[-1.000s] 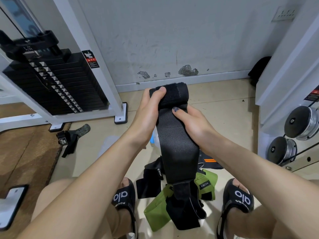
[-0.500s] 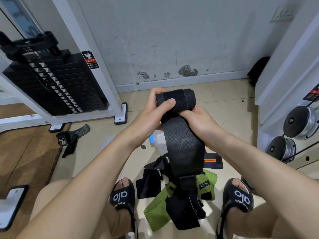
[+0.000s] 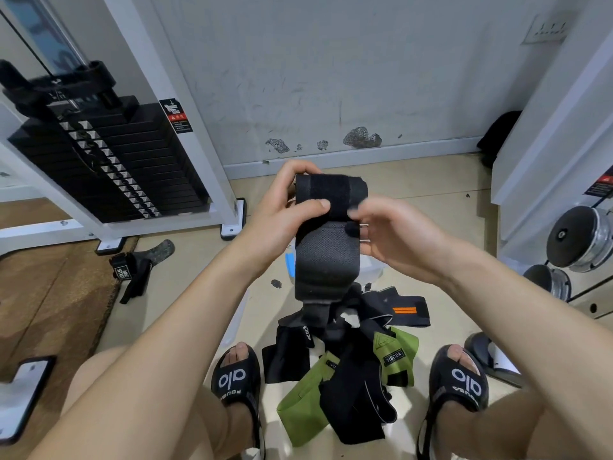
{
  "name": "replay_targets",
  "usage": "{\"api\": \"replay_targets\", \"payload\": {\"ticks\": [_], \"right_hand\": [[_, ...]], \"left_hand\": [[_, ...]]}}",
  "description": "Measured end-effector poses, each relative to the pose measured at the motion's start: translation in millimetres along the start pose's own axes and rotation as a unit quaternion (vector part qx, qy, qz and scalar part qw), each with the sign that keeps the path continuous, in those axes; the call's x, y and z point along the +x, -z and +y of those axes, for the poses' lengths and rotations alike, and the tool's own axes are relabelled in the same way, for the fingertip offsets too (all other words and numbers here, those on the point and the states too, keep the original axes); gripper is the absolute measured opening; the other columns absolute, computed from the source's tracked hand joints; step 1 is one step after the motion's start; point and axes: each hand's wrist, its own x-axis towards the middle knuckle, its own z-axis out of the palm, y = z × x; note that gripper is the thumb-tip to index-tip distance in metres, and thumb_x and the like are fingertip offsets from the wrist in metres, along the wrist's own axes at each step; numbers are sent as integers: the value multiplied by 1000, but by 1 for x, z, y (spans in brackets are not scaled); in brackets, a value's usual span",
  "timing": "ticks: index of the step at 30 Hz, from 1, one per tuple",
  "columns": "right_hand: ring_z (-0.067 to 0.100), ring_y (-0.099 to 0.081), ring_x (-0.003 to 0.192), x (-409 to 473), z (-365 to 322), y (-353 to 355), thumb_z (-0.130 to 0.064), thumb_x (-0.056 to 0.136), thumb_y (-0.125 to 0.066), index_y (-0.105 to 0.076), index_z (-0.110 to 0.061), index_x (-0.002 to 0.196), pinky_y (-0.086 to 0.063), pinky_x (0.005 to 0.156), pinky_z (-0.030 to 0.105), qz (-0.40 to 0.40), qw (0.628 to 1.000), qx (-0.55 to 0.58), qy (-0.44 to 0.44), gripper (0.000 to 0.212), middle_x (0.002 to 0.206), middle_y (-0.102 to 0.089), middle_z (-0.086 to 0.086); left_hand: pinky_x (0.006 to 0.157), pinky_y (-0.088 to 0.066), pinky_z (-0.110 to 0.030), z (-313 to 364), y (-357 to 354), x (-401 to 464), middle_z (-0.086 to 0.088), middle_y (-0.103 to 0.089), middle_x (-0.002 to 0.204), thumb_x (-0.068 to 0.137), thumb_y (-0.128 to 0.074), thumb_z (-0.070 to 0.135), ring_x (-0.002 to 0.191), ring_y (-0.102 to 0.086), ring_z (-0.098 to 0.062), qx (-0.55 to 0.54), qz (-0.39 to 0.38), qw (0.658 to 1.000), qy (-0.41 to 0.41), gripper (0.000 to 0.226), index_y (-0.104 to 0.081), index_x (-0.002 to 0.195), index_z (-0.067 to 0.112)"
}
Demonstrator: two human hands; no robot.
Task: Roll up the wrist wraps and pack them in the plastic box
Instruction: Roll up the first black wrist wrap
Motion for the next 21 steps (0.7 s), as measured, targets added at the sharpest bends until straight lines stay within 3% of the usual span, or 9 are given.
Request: {"api": "replay_targets", "payload": {"ticks": [2, 5, 10, 12, 15, 17, 19, 21], "right_hand": [[15, -69, 111, 3, 2, -3, -41, 103, -48, -62, -15, 133, -55, 98, 35, 23, 1000, 2, -2, 41, 123, -71, 2], [26, -66, 123, 13, 5, -7, -54, 102, -48, -59, -16, 137, -53, 104, 44, 107, 993, -41, 13, 53, 131, -70, 9], [27, -68, 112, 12, 6, -10, -38, 99, -60, -56, -2, 128, -52, 101, 48, 143, 986, -51, 71, 47, 130, -63, 26], [27, -67, 108, 9, 5, -11, -23, 105, -57, -55, 0, 129, -53, 98, 44, 135, 985, -37, 96, 34, 130, -62, 28], [34, -65, 122, 7, 3, -8, -13, 104, -57, -55, -2, 135, -52, 105, 45, 103, 987, -10, 124, 33, 133, -63, 26], [38, -61, 126, 6, 2, -8, -13, 100, -60, -55, -5, 137, -53, 105, 46, 92, 987, -3, 130, 38, 135, -61, 26], [29, -70, 109, 4, -1, -9, -12, 101, -62, -55, -9, 137, -60, 88, 35, 97, 988, -6, 116, 37, 125, -65, 22], [12, -70, 83, 0, -6, -11, -20, 102, -62, -59, -18, 132, -54, 66, 23, 110, 989, -25, 91, 30, 106, -67, 6]], "left_hand": [[83, -50, -31, -1, -2, -2, 5, -60, 94, 83, -68, 11, 91, -58, -13, 32, -11, 999, -16, 33, -58, 106, 33], [84, -51, -36, -2, -7, -4, 2, -59, 97, 81, -71, 6, 93, -57, -17, 33, -16, 999, -27, 37, -59, 107, 29], [83, -50, -41, -7, -10, -4, -8, -60, 104, 81, -65, 6, 92, -59, -22, -14, -22, 999, 22, 42, -51, 111, 31], [89, -53, -37, -11, -13, -3, -1, -68, 108, 88, -66, 18, 99, -66, -18, -55, -21, 997, 57, 41, -46, 120, 34], [91, -55, -31, -9, -19, -2, 12, -74, 109, 104, -57, 38, 107, -71, -8, -90, 11, 991, 102, 34, -41, 134, 34], [80, -55, -25, -9, -19, -1, 6, -71, 110, 108, -51, 30, 98, -71, -7, -87, 30, 991, 100, 27, -41, 133, 30], [74, -55, -24, -7, -16, 0, -1, -66, 111, 107, -51, 18, 92, -68, -11, -99, 40, 990, 86, 24, -43, 129, 27], [73, -55, -25, -7, -15, 1, -2, -63, 108, 105, -51, 9, 89, -66, -13, -102, 33, 992, 73, 26, -45, 125, 25]]}}
